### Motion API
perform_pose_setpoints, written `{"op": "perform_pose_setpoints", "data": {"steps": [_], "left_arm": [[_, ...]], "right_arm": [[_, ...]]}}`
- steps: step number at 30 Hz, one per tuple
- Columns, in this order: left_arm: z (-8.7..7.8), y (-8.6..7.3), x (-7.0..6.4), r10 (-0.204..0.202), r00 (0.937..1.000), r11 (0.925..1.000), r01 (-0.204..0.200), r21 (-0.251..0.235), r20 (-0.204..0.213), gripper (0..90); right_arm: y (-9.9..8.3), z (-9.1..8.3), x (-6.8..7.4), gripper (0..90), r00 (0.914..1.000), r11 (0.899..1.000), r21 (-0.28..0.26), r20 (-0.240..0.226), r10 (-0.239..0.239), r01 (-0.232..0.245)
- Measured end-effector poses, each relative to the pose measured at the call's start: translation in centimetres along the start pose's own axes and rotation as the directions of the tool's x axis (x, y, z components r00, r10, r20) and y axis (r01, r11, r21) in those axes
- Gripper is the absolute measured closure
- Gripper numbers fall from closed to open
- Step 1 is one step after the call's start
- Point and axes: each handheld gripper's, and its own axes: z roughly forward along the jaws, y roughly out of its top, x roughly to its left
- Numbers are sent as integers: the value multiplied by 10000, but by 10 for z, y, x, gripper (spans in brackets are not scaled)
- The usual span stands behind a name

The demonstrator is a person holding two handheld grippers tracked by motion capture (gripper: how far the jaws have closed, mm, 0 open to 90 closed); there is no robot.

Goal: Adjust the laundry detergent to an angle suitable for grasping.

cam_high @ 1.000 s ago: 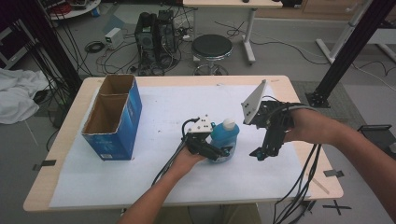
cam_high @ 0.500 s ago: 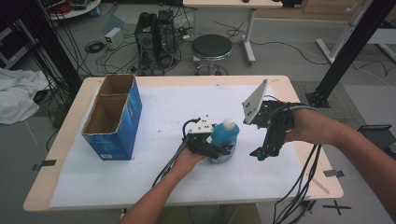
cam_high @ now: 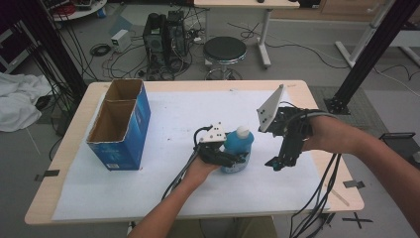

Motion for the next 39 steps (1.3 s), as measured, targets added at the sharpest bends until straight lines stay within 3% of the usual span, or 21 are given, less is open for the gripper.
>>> {"op": "perform_pose_setpoints", "data": {"steps": [8, 19, 27, 34, 35, 38, 39], "left_arm": [[0, 1, -1, 301, 9995, 9994, -302, -142, -79, 413], [-1, 1, -1, 351, 9993, 9993, -352, -110, -94, 425], [-4, 3, 0, 145, 9997, 9996, -150, -257, -201, 432], [-19, 35, 13, 553, 9984, 9982, -555, -225, -111, 433], [-22, 40, 18, 839, 9964, 9965, -839, 32, -71, 434], [-25, 48, 26, 868, 9960, 9961, -871, 149, 196, 434], [-26, 54, 31, 955, 9942, 9951, -966, 214, 488, 433]], "right_arm": [[0, 0, 0, 26, 10000, 10000, -9, 19, 10, -10], [0, 1, -1, 26, 10000, 10000, -11, -5, 30, -30], [-1, -1, -1, 26, 10000, 10000, 11, 28, 96, -96], [-4, -3, -2, 26, 9999, 9999, 45, 41, 136, -137], [-4, -4, -2, 26, 10000, 10000, 32, 43, 80, -80], [-6, -5, -2, 26, 9999, 9999, -11, 69, 139, -139], [-7, -6, -1, 26, 9996, 9997, -8, 99, 256, -256]]}}
